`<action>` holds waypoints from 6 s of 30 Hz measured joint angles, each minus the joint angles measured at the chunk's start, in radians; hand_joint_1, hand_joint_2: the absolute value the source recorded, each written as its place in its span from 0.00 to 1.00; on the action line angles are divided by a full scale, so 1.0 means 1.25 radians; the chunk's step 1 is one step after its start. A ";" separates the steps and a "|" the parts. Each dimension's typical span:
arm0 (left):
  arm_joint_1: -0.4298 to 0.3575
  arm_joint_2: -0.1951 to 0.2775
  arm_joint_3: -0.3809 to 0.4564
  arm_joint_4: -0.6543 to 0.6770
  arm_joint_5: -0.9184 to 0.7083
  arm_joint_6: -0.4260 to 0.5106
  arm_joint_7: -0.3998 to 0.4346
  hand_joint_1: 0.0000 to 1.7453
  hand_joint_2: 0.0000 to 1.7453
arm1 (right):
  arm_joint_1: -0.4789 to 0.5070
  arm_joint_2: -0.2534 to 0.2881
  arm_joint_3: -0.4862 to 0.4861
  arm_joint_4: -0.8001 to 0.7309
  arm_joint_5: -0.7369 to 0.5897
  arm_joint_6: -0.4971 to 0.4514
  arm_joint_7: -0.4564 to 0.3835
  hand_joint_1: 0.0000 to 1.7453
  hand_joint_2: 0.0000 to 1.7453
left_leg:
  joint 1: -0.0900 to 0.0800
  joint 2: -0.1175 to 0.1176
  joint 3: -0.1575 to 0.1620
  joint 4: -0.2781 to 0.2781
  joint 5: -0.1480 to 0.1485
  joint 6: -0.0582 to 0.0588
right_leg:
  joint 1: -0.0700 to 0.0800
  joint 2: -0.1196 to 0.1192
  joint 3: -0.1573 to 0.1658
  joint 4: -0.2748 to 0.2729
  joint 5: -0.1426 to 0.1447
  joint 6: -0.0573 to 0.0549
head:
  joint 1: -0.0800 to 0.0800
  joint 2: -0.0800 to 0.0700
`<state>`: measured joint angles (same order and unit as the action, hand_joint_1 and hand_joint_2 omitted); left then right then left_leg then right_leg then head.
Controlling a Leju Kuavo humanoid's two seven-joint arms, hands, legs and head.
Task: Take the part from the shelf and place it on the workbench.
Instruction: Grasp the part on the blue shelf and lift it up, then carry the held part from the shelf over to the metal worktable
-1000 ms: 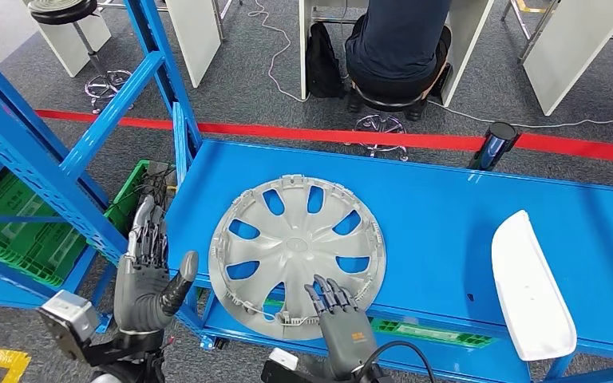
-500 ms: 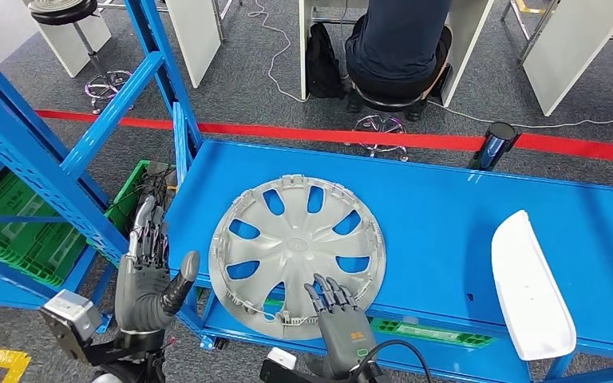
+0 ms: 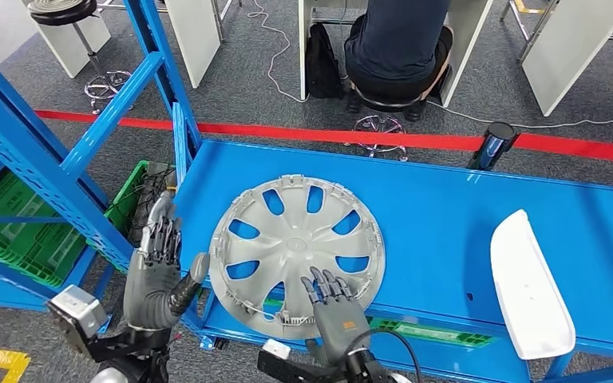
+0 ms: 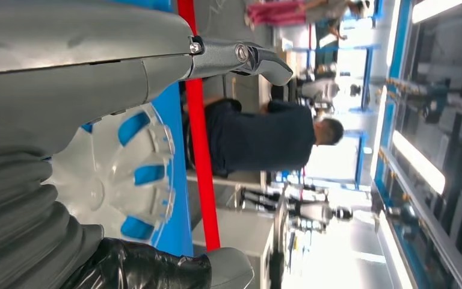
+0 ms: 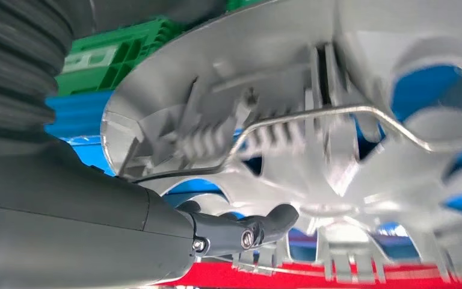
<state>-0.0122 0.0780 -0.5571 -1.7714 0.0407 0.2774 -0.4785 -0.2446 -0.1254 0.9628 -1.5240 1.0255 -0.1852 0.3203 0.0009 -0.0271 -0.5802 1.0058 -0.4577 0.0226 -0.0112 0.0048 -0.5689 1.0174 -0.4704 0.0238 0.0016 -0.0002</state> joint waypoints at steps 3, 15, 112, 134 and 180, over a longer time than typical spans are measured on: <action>-0.009 -0.007 -0.001 0.008 0.001 -0.017 -0.001 0.00 1.00 | -0.031 0.019 -0.001 0.052 -0.002 0.013 0.006 1.00 1.00 | 0.000 0.001 0.002 0.000 0.000 0.000 | 0.000 0.001 0.002 0.000 0.000 0.000 | 0.000 0.000; -0.002 -0.010 -0.001 0.023 -0.010 -0.011 -0.002 0.00 1.00 | -0.019 0.025 -0.041 0.098 -0.026 -0.115 -0.011 1.00 1.00 | 0.000 0.001 0.005 0.000 0.000 0.000 | 0.000 0.000 0.005 -0.002 0.000 0.000 | 0.000 0.000; 0.096 0.026 0.010 -0.107 0.016 0.057 -0.142 0.00 0.00 | 0.101 -0.146 -0.081 -0.714 0.252 -0.106 0.016 1.00 1.00 | 0.008 0.003 0.019 -0.039 0.016 0.026 | -0.010 0.000 -0.069 0.156 -0.089 0.031 | 0.013 0.000; 0.095 0.038 0.006 -0.110 0.024 0.045 -0.140 0.00 0.00 | 0.098 -0.147 -0.081 -0.716 0.215 -0.103 0.017 1.00 1.00 | 0.004 0.020 0.013 0.031 -0.046 0.011 | -0.001 -0.002 -0.033 0.020 0.015 -0.004 | -0.030 0.000; 0.083 0.033 -0.028 -0.112 0.018 0.057 -0.141 0.00 0.00 | 0.128 -0.177 -0.116 -0.731 0.158 -0.102 0.030 1.00 1.00 | 0.001 0.024 -0.019 0.006 0.009 0.011 | -0.006 -0.008 0.043 0.004 -0.039 0.024 | 0.008 0.000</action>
<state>0.0916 0.1196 -0.5926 -1.9109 0.0629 0.3485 -0.6541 -0.0844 -0.3471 0.8174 -2.4381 1.2234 -0.3131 0.3574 0.0026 0.0030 -0.6035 1.0126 -0.4467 0.0360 -0.0183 -0.0053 -0.5151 1.0229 -0.5192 0.0539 0.0116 -0.0003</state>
